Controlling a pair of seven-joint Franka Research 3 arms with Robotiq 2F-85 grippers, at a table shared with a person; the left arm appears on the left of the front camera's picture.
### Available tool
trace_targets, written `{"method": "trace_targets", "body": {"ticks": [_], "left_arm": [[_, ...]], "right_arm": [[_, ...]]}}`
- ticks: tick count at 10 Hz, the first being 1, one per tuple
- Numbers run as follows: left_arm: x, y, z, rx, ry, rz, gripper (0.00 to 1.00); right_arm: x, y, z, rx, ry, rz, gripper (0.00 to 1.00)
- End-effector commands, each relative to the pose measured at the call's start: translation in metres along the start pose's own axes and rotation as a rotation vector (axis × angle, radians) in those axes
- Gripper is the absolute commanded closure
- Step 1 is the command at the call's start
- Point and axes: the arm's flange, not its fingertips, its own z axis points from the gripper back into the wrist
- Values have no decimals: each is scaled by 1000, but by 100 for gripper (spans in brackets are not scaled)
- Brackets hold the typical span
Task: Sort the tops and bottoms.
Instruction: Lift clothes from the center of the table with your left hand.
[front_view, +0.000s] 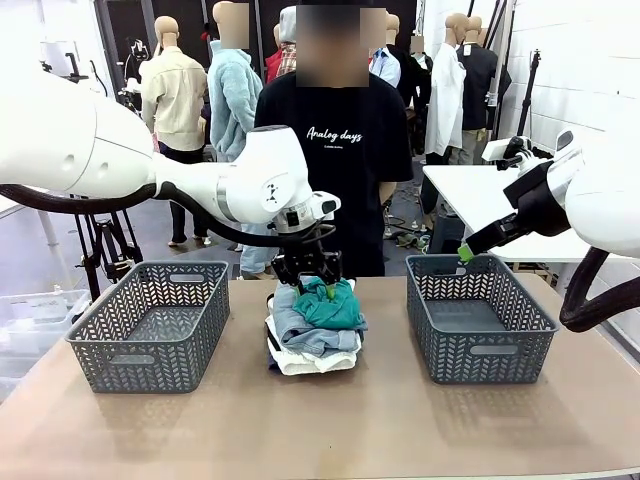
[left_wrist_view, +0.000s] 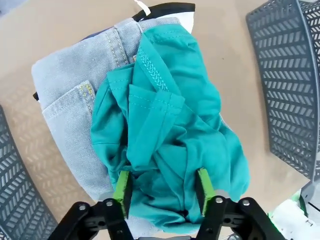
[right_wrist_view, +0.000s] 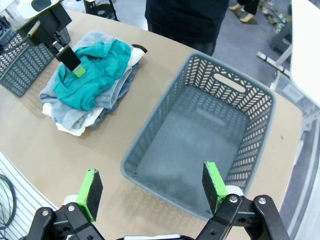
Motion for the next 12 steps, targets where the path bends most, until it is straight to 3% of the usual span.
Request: {"method": "trace_targets", "body": {"ticks": [1, 2, 6, 8, 12], "left_arm": [[2, 7, 3, -30, 31, 10, 92], [2, 7, 3, -32, 31, 11, 100], [-5, -4, 25, -16, 9, -10, 100], [-8, -20, 61, -13, -32, -43, 100], [-5, -77, 166, 122, -179, -173, 100]], "right_arm": [[0, -2, -2, 12, -6, 1, 0], [0, -2, -2, 12, -6, 1, 0], [0, -2, -2, 12, -6, 1, 0], [0, -2, -2, 12, -6, 1, 0], [0, -2, -2, 12, -6, 1, 0]]}}
